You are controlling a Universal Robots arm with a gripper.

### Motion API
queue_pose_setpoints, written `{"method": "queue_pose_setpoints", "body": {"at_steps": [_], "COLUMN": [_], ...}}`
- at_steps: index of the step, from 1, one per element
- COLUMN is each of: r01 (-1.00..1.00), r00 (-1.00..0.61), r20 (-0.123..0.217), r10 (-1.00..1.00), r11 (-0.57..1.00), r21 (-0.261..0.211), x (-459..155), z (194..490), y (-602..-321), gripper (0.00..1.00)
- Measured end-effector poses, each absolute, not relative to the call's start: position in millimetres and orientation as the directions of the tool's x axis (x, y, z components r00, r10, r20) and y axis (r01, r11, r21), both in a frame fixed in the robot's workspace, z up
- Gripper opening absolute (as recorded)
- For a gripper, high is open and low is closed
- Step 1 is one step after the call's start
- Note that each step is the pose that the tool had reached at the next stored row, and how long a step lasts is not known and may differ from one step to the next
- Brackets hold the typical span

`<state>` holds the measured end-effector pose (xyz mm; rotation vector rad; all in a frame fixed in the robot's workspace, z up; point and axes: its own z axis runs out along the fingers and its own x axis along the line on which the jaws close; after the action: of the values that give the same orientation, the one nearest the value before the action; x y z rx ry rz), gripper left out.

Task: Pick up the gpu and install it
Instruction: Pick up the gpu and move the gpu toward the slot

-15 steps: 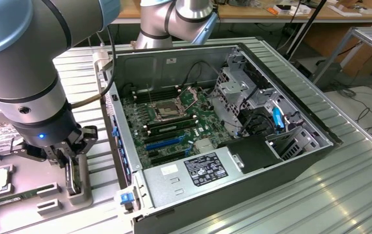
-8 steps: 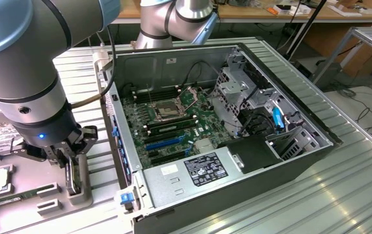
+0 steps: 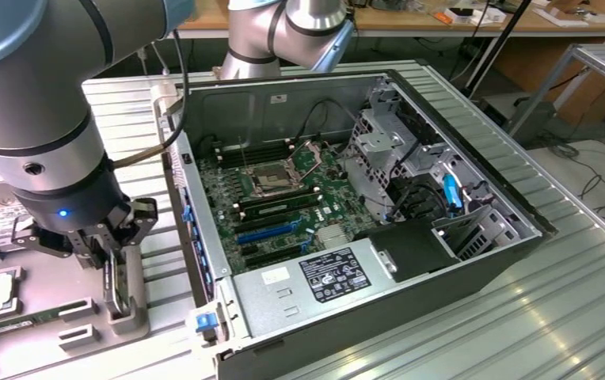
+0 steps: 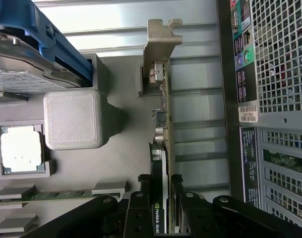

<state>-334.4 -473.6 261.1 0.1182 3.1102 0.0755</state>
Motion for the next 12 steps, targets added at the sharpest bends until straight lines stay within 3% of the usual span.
{"method": "queue_pose_setpoints", "body": {"at_steps": [12], "r01": [0.075], "r00": [-0.997], "r20": [-0.026], "r10": [0.077], "r11": [0.996], "r21": [0.049], "x": [-334], "z": [288], "y": [-474], "gripper": [0.27]}}
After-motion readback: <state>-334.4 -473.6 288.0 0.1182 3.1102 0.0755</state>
